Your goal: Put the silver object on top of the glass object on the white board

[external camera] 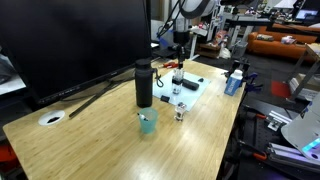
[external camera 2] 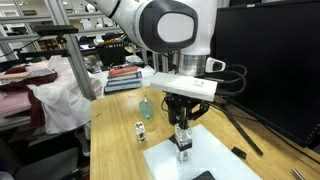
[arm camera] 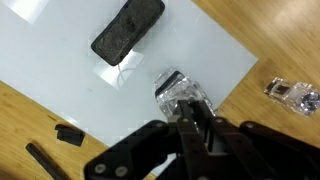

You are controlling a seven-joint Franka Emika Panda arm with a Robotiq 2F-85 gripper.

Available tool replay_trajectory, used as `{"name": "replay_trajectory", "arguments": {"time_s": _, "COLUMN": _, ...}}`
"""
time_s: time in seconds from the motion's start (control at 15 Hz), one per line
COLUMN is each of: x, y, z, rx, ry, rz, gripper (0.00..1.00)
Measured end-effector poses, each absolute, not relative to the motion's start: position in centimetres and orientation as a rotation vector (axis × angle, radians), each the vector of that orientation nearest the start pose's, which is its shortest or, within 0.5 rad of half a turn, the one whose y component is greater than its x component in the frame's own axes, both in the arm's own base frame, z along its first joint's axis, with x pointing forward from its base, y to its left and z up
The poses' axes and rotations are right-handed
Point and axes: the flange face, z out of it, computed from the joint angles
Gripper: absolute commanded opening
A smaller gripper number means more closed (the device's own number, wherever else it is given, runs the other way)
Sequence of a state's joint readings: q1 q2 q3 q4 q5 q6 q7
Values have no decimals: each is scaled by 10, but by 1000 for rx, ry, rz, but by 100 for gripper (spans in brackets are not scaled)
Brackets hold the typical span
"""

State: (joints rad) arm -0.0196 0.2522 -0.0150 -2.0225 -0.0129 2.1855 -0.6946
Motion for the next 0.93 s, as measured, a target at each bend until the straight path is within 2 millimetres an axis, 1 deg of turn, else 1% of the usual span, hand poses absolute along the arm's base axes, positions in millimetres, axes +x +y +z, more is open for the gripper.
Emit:
{"name": "replay_trajectory", "arguments": {"time_s": 0.33, "x": 583, "y": -20, "z": 319, "rx": -2947, "ry": -1025, "rz": 137, "gripper": 3}}
{"name": "replay_trajectory", "arguments": {"time_s": 0.93, "x": 582, "y": -20, "z": 312, "rx": -2942, "ry": -1022, "rz": 156, "gripper": 3}}
